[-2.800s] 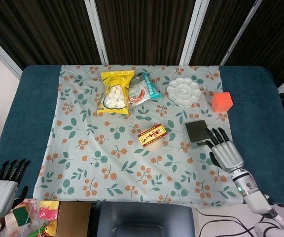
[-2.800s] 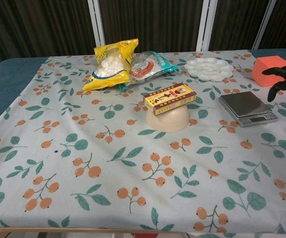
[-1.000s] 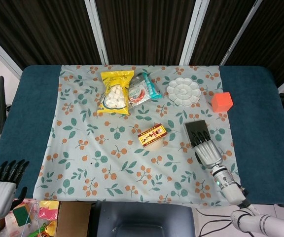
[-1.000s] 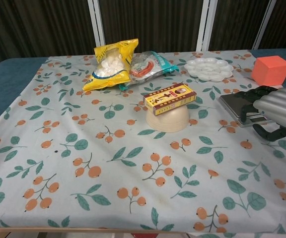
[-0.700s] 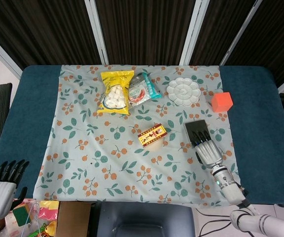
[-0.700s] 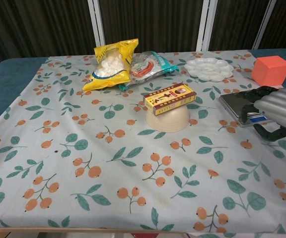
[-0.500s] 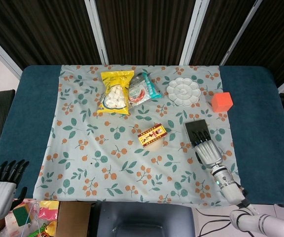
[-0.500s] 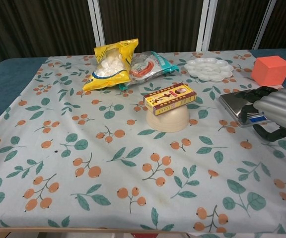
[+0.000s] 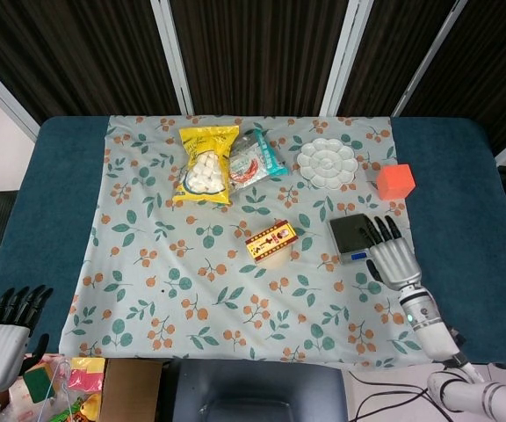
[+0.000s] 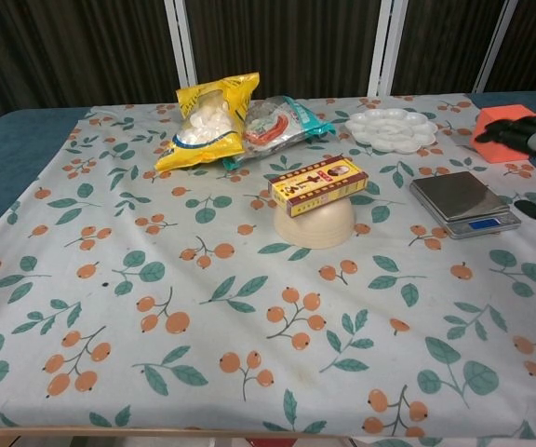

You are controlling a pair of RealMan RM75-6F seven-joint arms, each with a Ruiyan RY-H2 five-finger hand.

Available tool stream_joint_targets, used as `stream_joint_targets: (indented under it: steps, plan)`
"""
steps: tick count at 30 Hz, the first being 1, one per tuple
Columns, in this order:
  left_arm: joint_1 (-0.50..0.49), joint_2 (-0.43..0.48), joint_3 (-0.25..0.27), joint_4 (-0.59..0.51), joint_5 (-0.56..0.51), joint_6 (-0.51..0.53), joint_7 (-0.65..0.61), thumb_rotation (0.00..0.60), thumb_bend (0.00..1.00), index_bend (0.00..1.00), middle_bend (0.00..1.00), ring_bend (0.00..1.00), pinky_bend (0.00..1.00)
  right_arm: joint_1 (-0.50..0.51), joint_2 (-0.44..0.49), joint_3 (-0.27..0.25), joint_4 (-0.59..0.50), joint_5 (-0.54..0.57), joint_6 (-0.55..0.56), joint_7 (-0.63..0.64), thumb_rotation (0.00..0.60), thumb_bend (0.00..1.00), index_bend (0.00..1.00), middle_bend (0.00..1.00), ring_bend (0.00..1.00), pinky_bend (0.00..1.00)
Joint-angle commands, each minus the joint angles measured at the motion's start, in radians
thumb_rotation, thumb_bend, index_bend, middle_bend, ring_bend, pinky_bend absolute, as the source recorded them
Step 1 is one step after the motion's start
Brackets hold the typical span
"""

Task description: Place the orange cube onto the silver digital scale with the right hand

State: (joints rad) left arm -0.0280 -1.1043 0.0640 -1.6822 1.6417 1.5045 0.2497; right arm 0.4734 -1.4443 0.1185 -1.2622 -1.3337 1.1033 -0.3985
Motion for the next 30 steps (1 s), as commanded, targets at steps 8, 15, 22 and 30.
stream_joint_targets:
  steps: [8,15,22,30]
  plan:
    - [-0.005,-0.012,-0.007,0.003,-0.024,-0.019,0.028,0.6,0.45,0.0,0.08,0.06,0.03,0.091,0.097,0.159,0.131,0.24,-0.189,0.088,0.6,0.21,0.0,0.0,0.0,0.0]
    - [-0.008,-0.024,-0.02,0.016,-0.068,-0.039,0.052,0.6,0.45,0.0,0.08,0.06,0.03,0.192,0.01,0.188,0.366,0.376,-0.369,0.073,0.6,0.17,0.0,0.0,0.0,0.0]
    - [-0.014,-0.047,-0.037,0.036,-0.124,-0.063,0.086,0.6,0.45,0.0,0.08,0.06,0.03,0.285,-0.122,0.182,0.613,0.368,-0.469,0.106,0.6,0.17,0.0,0.0,0.0,0.0]
    - [-0.02,-0.067,-0.051,0.056,-0.169,-0.079,0.115,0.6,0.45,0.0,0.08,0.06,0.03,0.401,-0.275,0.183,0.895,0.358,-0.634,0.143,0.6,0.17,0.0,0.0,0.0,0.0]
